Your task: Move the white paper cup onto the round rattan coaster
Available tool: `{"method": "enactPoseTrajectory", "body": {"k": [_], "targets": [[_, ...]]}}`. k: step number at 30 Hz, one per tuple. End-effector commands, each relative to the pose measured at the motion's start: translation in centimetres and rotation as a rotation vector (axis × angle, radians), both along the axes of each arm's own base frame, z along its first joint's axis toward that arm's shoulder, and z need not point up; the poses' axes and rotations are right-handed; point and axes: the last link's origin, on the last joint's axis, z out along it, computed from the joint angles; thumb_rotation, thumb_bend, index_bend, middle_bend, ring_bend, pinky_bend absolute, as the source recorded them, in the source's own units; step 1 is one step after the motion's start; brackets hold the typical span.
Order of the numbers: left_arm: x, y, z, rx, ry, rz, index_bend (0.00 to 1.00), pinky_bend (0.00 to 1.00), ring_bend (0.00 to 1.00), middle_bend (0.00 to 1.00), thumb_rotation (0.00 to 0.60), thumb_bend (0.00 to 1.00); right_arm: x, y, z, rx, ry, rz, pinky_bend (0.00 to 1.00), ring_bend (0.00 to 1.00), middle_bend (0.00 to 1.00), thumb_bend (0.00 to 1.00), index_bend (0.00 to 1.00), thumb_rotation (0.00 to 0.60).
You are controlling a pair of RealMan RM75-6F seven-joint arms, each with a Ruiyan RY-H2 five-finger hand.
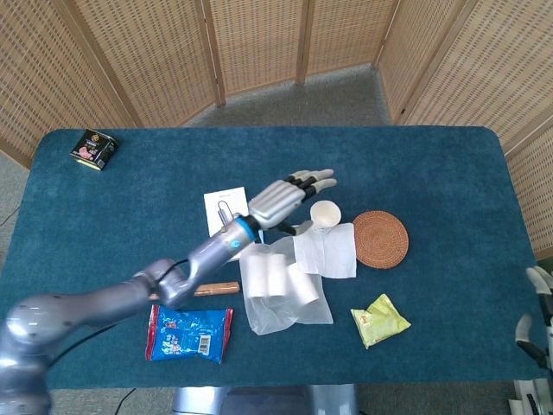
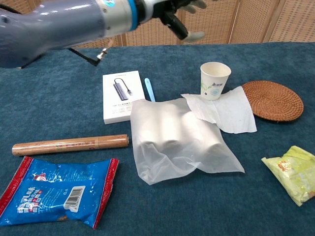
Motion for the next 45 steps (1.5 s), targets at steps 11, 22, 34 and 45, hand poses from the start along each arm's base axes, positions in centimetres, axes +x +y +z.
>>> {"method": "enactPoseTrajectory", "body": {"k": [11, 22, 34, 45], "targets": [[-17.0, -9.7, 18.8, 0.321, 0.144, 0.306, 0.0, 0.0, 0.0, 0.0, 0.6, 0.47, 5.2, -10.1, -3.4, 0.188, 0.042, 0.162, 0.0, 0.0, 0.0, 0.53, 0.0, 0.6], [-24.7, -16.4, 24.9, 0.405, 0.109, 0.567, 0.0, 0.0, 0.0, 0.0, 0.6, 0.48, 10.3, -17.5, -8.1, 0.322, 0.07, 0.27, 0.0, 0.0, 0.0, 0.42, 0.0, 0.6], [-27.2, -18.9, 26.9, 0.419, 0.074, 0.633, 0.0, 0.0, 0.0, 0.0, 0.6, 0.48, 15.7, -23.6, -14.1, 0.475, 0.162, 0.28, 0.0, 0.0, 0.0, 0.33, 0.0, 0.6], [-28.4, -19.5, 26.8, 0.415, 0.069, 0.654, 0.0, 0.0, 0.0, 0.0, 0.6, 0.48, 18.4, -26.6, -18.3, 0.589, 0.249, 0.257, 0.0, 0.0, 0.0, 0.33, 0.0, 0.6]]}}
